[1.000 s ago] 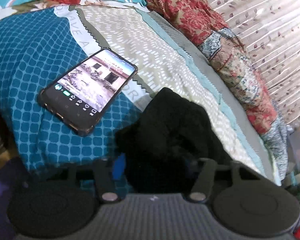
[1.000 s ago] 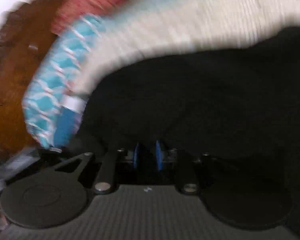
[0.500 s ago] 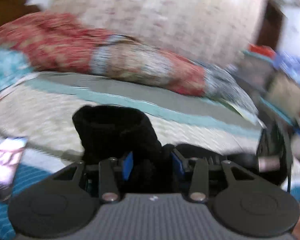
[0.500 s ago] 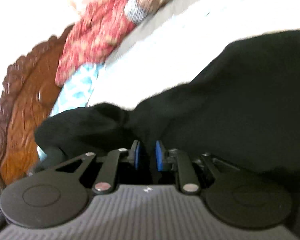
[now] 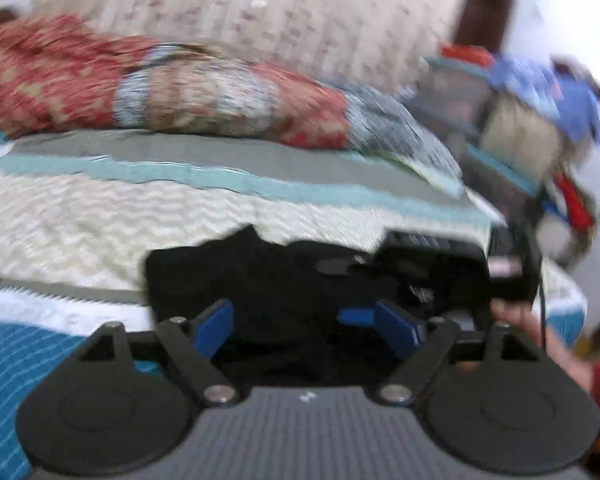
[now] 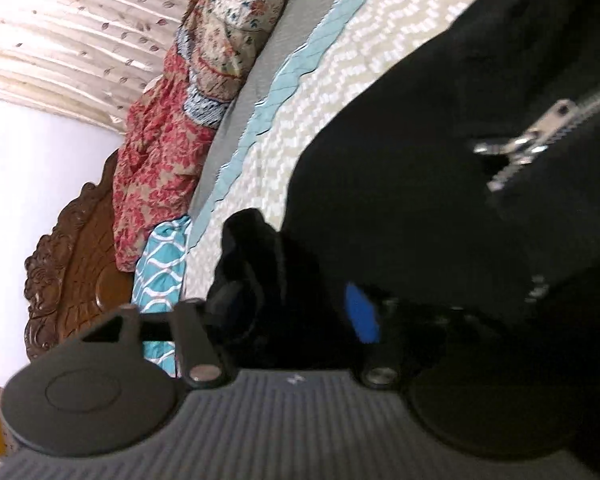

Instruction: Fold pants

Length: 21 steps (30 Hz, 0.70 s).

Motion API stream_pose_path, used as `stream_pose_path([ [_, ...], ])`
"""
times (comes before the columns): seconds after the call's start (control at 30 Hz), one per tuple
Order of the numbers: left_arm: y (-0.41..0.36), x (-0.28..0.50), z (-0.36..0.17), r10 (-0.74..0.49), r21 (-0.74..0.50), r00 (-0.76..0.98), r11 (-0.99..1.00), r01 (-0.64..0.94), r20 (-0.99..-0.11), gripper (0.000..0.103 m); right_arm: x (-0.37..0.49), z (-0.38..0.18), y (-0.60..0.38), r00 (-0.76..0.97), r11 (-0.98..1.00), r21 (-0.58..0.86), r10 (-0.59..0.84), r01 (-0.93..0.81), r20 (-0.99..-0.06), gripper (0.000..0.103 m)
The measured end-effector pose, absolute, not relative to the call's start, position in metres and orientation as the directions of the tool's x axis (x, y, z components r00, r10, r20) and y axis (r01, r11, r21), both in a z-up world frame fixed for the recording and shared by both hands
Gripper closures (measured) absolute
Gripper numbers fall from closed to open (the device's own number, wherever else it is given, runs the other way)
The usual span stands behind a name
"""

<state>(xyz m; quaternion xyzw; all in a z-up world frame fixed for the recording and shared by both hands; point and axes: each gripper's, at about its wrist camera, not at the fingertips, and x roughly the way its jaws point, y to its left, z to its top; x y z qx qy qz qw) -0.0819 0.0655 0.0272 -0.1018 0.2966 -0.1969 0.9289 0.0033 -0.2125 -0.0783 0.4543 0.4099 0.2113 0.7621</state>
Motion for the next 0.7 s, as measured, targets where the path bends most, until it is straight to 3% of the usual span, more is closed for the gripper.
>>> stream_pose_path([
  [0.13,0.110,-0.073,0.021,-0.364,-0.419,0.766,0.898,0.136,-0.530,0.023,0.014,-0.077,-0.209,0.529,0.508,0.861,0.723,0.029,-0.444,0.027],
  [0.23,0.129,-0.062,0.011,-0.334,-0.472,0.755,0.881,0.037,-0.564,0.025,0.019,-0.074,-0.184,0.465,0.598,0.800,0.722,-0.046,-0.513,0.029],
  [0.27,0.132,-0.059,0.008,-0.334,-0.488,0.753,0.873,0.019,-0.568,0.025,0.018,-0.068,-0.173,0.440,0.638,0.763,0.717,-0.104,-0.540,0.054],
  [0.3,0.133,-0.056,0.007,-0.335,-0.500,0.751,0.866,0.007,-0.569,0.025,0.016,-0.064,-0.165,0.428,0.663,0.735,0.711,-0.143,-0.558,0.069],
  [0.37,0.134,-0.053,0.005,-0.336,-0.510,0.749,0.860,-0.003,-0.572,0.025,0.009,-0.050,-0.161,0.458,0.685,0.699,0.698,-0.203,-0.551,0.073],
  [0.57,0.107,-0.043,0.010,-0.376,-0.489,0.737,0.869,0.071,-0.561,0.025,-0.032,0.001,-0.188,0.655,0.790,0.531,0.580,-0.308,-0.484,0.075],
  [0.7,0.079,-0.037,0.013,-0.423,-0.464,0.716,0.872,0.156,-0.556,0.025,-0.058,-0.011,-0.214,0.701,0.863,0.464,0.457,-0.200,-0.547,0.074],
])
